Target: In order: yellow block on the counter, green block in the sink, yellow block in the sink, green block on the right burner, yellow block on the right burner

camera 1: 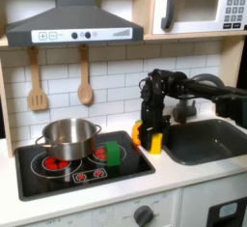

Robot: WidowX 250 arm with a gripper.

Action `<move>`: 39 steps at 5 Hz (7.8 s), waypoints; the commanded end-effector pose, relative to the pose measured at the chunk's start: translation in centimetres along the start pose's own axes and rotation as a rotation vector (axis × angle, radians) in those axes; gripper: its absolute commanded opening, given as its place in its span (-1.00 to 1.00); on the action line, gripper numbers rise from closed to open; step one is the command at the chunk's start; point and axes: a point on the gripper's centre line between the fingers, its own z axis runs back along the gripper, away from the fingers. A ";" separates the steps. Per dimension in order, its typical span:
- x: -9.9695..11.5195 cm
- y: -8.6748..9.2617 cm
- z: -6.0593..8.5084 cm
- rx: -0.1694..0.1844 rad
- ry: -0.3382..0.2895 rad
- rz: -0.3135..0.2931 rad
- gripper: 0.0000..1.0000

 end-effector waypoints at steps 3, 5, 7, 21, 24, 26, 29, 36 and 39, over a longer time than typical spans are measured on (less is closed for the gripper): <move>-1.4 1.1 -0.1 0.019 -0.020 -0.035 -1.00; -1.6 1.3 0.0 0.023 -0.031 -0.028 -1.00; -1.6 1.2 0.6 -0.004 -0.051 0.005 1.00; 4.5 6.1 5.6 0.008 -0.092 0.109 1.00; 3.9 7.9 6.5 -0.022 -0.065 0.015 1.00; 3.0 10.4 4.4 0.029 -0.027 -0.119 1.00; 2.4 12.6 3.5 0.052 -0.054 -0.143 1.00; 1.7 12.5 2.9 0.060 -0.035 -0.122 -1.00; 1.5 12.6 2.8 0.064 -0.037 -0.128 -1.00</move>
